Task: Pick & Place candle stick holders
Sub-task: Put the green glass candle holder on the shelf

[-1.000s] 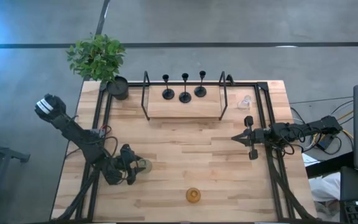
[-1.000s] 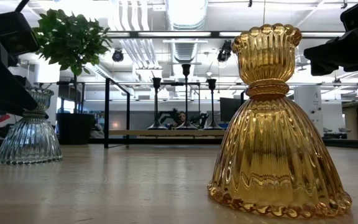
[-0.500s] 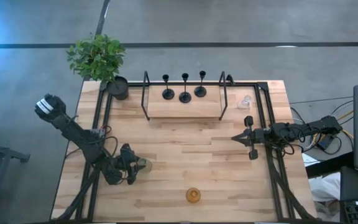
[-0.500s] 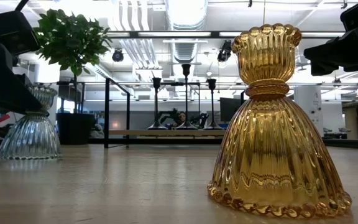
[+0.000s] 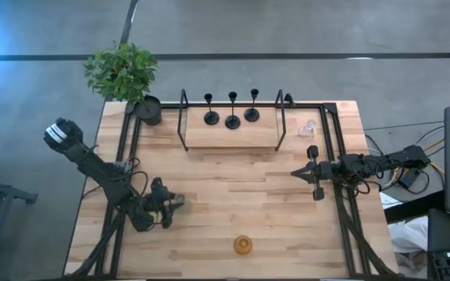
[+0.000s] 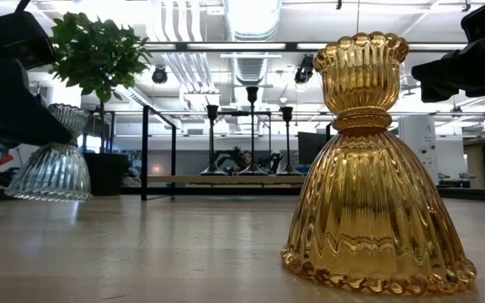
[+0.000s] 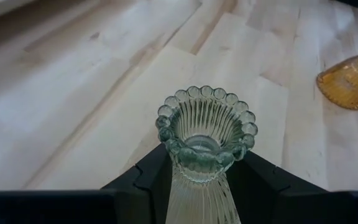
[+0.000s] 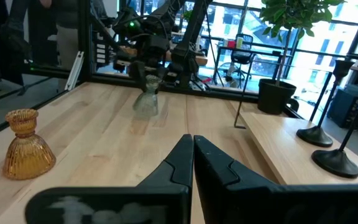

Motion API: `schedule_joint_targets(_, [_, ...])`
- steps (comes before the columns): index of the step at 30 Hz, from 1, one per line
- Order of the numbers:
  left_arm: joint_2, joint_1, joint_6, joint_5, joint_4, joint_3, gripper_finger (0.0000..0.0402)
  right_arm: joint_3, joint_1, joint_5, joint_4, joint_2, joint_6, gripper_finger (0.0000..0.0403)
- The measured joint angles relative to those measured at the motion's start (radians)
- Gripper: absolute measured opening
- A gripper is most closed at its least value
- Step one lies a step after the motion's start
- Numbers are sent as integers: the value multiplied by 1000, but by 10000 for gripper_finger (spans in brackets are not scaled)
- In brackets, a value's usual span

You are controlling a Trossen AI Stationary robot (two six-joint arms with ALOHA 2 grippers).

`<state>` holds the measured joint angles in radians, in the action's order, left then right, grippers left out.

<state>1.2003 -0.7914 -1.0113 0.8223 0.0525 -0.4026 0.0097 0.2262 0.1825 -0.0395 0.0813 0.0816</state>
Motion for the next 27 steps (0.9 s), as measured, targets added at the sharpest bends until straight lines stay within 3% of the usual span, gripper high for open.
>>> schedule_joint_targets(16, [0, 14, -15, 95, -31, 55, 141, 0, 0, 0, 0, 0, 0, 8])
schedule_joint_targets(27, [0, 98, 134, 134, -37, 55, 141, 0, 0, 0, 0, 0, -1, 8])
